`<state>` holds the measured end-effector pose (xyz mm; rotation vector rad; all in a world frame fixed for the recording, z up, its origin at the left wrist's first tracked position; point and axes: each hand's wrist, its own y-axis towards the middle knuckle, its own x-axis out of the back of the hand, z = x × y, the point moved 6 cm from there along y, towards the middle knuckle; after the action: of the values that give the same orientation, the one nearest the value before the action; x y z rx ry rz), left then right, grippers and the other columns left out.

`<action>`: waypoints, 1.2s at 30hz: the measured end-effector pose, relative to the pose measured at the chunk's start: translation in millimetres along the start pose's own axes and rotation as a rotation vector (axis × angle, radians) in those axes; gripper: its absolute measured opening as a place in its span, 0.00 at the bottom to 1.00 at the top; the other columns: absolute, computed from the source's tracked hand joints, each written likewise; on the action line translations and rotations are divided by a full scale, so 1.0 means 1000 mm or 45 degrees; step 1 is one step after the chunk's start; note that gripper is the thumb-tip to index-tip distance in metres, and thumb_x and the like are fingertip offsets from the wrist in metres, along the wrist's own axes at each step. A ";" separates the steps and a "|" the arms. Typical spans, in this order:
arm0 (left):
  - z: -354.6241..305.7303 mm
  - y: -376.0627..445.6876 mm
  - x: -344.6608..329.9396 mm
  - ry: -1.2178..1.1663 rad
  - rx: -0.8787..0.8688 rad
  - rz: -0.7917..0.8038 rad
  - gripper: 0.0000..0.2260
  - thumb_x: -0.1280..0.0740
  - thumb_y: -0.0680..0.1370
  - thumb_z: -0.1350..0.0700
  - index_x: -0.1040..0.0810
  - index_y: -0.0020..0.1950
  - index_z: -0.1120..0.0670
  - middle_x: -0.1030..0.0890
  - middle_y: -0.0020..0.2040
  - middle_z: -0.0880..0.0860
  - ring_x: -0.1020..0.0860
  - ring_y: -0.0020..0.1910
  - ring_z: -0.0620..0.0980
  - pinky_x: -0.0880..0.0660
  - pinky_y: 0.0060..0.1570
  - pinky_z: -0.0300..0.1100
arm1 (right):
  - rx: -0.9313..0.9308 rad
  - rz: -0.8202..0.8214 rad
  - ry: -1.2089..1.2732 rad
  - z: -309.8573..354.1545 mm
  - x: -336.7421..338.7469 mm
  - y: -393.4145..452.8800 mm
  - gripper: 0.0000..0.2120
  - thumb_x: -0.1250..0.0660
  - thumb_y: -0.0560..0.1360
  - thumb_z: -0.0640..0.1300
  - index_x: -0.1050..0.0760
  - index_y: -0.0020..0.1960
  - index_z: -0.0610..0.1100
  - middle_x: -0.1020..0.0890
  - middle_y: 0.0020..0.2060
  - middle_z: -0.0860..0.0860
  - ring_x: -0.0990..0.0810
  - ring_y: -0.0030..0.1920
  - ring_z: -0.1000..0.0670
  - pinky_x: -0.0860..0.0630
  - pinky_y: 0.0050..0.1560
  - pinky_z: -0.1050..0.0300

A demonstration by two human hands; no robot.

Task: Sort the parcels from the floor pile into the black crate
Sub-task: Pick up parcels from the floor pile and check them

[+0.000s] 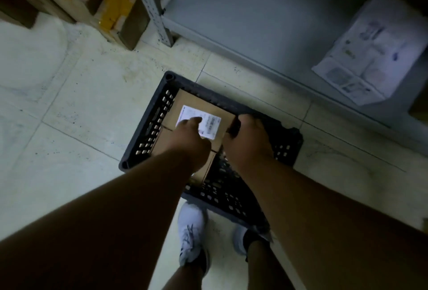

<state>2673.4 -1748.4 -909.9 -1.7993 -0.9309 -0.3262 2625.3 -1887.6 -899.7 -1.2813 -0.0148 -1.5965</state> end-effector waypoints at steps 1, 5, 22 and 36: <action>-0.017 -0.017 0.004 0.052 -0.072 0.007 0.28 0.36 0.77 0.56 0.40 0.76 0.49 0.34 0.73 0.53 0.27 0.64 0.56 0.26 0.61 0.52 | 0.007 -0.016 -0.036 0.001 0.018 -0.013 0.23 0.33 0.77 0.47 0.33 0.69 0.43 0.30 0.66 0.42 0.28 0.65 0.41 0.26 0.62 0.46; -0.092 -0.089 0.026 0.206 -0.469 -0.110 0.24 0.37 0.77 0.54 0.36 0.73 0.51 0.31 0.70 0.56 0.29 0.65 0.57 0.30 0.60 0.51 | -0.051 -0.194 -0.087 -0.009 0.087 -0.069 0.29 0.34 0.76 0.52 0.38 0.74 0.49 0.41 0.75 0.43 0.38 0.72 0.39 0.33 0.67 0.40; -0.150 -0.248 -0.187 1.079 -0.978 0.061 0.38 0.33 0.75 0.43 0.57 0.74 0.36 0.55 0.79 0.56 0.42 0.74 0.65 0.38 0.66 0.64 | -0.437 -0.605 0.122 -0.296 0.134 -0.242 0.41 0.31 0.71 0.61 0.48 0.77 0.55 0.37 0.75 0.45 0.35 0.72 0.40 0.32 0.67 0.37; -0.355 -0.413 -0.443 0.992 -1.257 0.398 0.34 0.35 0.77 0.46 0.52 0.77 0.42 0.50 0.79 0.52 0.37 0.73 0.59 0.33 0.67 0.58 | -0.873 -0.796 0.382 -0.573 0.259 -0.362 0.44 0.28 0.68 0.63 0.45 0.75 0.49 0.36 0.73 0.45 0.33 0.71 0.41 0.29 0.65 0.38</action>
<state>2151.5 -2190.4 -749.9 -2.3215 0.1392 -1.3310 1997.6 -2223.2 -760.7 -1.6282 0.3832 -2.4576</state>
